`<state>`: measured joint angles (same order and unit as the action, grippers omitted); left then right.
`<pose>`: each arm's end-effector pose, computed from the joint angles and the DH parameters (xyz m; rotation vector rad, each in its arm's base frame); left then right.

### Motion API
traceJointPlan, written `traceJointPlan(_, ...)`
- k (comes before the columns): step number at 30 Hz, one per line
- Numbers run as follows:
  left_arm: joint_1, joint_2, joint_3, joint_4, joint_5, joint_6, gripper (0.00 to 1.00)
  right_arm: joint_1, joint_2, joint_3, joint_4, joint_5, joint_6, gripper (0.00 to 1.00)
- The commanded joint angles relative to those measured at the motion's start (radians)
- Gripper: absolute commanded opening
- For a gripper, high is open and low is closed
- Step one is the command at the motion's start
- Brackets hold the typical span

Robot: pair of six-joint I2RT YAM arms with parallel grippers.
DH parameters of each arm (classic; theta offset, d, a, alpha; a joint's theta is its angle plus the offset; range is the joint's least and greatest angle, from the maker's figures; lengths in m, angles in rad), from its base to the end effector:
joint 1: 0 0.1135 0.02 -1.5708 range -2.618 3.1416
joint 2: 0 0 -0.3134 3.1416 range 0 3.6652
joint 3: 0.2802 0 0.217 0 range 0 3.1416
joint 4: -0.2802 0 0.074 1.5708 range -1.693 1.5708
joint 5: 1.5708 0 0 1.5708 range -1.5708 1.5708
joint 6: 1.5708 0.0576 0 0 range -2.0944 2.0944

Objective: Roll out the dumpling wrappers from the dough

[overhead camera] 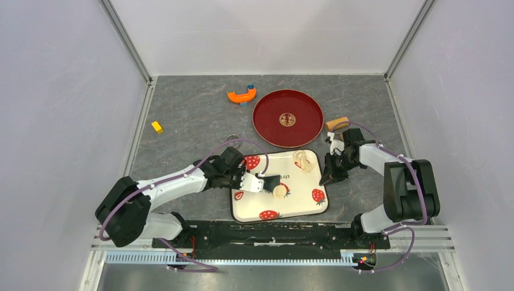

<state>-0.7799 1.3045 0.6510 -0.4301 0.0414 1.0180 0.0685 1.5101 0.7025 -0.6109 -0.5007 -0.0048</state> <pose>0.1413 -0.1432 0.2205 2.0849 1.6406 0.0238 0.2050 0.0418 0.1940 -0.1636 2.9099 0.7518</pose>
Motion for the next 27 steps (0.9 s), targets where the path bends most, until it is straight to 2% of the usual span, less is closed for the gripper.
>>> traceJointPlan(1, 0.001, 0.027, 0.036, -0.047, 0.032, 0.038, 0.02, 0.005, 0.013, -0.014, 0.003, 0.034, -0.029, 0.0)
traceJointPlan(18, 0.004, 0.009, -0.013, 0.078, 0.063, -0.132, 0.02, 0.005, 0.014, -0.012, 0.003, 0.031, -0.031, 0.0)
traceJointPlan(27, 0.004, 0.009, -0.01, 0.093, 0.075, -0.148, 0.02, 0.005, 0.012, -0.011, 0.003, 0.028, -0.031, 0.0)
